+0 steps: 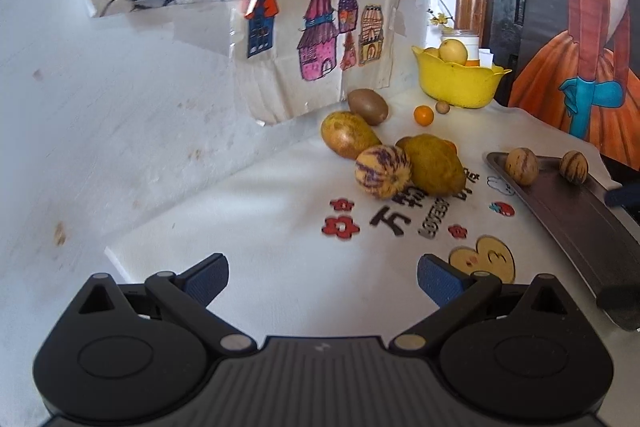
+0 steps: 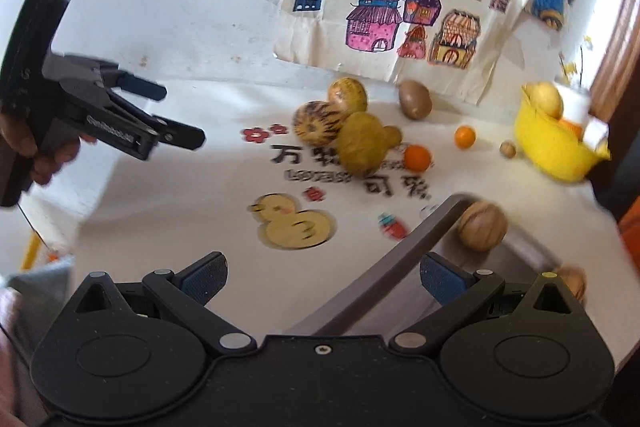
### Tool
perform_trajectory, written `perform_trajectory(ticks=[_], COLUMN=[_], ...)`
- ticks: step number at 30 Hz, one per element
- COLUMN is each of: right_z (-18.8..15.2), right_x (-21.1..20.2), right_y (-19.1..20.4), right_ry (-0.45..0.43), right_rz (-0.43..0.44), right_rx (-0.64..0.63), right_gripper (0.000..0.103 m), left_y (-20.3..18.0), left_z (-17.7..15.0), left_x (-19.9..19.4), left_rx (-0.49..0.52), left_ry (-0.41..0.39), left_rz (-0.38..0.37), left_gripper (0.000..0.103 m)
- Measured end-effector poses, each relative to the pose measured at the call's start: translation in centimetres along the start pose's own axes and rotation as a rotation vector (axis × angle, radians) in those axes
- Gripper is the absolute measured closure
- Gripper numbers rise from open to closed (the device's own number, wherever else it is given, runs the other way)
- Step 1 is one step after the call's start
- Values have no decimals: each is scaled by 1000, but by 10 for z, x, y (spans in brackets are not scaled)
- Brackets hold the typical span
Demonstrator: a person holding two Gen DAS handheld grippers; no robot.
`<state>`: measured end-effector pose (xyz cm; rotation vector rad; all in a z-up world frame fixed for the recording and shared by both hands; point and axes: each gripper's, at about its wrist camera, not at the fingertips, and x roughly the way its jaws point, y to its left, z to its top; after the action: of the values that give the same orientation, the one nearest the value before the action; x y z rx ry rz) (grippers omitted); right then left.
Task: Organize fruits
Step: 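Grasp the small orange with the right tool while the left tool grasps a striped pepino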
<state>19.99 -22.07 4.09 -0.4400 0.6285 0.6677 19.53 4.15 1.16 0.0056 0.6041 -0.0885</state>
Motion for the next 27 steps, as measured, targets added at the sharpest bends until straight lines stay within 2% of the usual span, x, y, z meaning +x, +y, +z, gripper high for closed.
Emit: perform_trajectory(ticks=[5, 11, 15, 22, 27], right_z=[16, 36, 49, 62, 67], right_x=[25, 63, 88, 122, 143], right_y=[-32, -75, -91, -103, -111], right_ry=[-6, -12, -2, 30, 58], right_rz=[-83, -138, -160, -126, -91], right_rx=[-74, -22, -48, -97, -63], right_gripper=[1, 4, 7, 16, 26], left_y=[1, -7, -15, -19, -18], left_z=[16, 32, 40, 49, 54], left_x=[23, 56, 73, 99, 111], left_rx=[31, 54, 84, 204, 251], left_ry=[-21, -22, -23, -26, -28], left_rz=[-30, -53, -79, -142, -159], left_gripper=[0, 0, 0, 0, 0])
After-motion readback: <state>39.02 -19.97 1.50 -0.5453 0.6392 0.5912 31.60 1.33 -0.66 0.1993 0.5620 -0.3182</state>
